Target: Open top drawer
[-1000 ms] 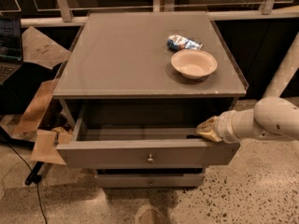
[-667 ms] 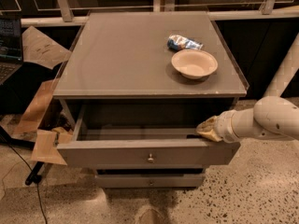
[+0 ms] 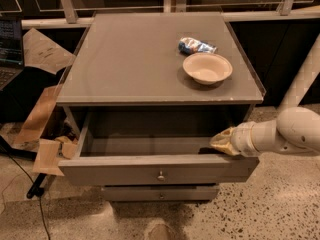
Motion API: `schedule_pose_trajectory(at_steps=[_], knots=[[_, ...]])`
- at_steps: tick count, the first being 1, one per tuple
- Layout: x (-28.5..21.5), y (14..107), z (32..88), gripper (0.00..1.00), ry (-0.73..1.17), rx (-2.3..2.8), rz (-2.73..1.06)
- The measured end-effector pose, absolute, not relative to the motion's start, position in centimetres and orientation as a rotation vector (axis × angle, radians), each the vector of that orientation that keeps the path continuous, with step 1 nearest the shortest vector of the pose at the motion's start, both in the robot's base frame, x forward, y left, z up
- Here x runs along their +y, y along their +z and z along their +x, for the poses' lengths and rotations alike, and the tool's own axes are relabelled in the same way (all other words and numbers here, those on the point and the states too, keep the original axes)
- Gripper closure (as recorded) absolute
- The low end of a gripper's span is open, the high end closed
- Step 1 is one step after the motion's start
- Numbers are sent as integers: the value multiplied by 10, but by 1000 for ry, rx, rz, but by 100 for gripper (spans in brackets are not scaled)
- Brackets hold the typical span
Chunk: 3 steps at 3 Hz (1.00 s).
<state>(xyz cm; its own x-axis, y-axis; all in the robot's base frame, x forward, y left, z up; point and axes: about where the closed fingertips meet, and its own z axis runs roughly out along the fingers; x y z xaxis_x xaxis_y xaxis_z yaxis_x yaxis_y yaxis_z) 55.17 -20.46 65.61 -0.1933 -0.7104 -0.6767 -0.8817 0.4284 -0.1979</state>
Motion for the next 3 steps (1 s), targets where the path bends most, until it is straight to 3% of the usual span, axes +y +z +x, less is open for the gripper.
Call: schedule_pose_trajectory(at_steps=[2, 3], knots=[[-199, 663, 516, 100, 441, 1861, -1354], [-192, 673, 503, 83, 502, 1771, -1378]])
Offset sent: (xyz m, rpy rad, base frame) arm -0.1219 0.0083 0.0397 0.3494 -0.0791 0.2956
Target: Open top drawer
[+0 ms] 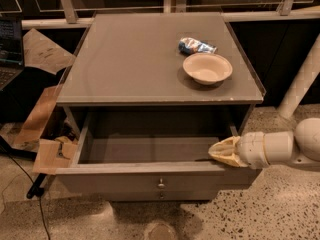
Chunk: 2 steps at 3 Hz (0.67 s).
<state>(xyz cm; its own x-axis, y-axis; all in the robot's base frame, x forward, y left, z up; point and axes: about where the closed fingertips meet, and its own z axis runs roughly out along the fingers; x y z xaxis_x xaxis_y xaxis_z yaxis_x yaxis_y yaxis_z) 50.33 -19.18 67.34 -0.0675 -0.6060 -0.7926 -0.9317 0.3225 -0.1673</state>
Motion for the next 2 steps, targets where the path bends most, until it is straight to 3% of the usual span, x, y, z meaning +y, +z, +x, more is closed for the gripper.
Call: schedule_pose_trajectory(at_steps=[2], knots=[[-184, 696, 490, 36, 587, 1624, -1411]])
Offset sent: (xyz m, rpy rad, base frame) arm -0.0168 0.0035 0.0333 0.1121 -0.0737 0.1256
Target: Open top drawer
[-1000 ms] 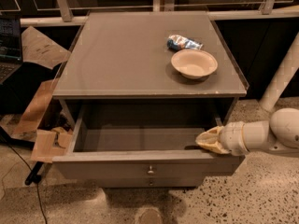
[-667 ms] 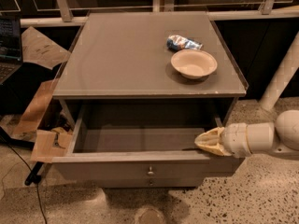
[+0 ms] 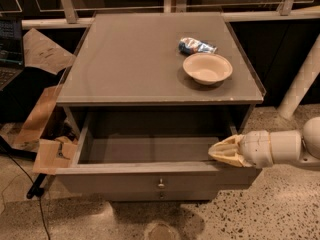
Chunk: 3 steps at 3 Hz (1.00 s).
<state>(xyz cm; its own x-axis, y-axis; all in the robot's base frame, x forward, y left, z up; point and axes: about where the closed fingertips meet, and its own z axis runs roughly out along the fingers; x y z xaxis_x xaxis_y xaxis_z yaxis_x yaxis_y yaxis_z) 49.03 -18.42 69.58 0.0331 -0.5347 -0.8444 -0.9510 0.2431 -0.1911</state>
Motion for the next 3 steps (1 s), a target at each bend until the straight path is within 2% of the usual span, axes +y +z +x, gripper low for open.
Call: schedule_pose_trajectory(at_steps=[1, 2, 3], knots=[[-184, 696, 490, 14, 587, 1624, -1411], [-184, 696, 490, 0, 587, 1624, -1411], [-184, 696, 490, 0, 587, 1624, -1411]])
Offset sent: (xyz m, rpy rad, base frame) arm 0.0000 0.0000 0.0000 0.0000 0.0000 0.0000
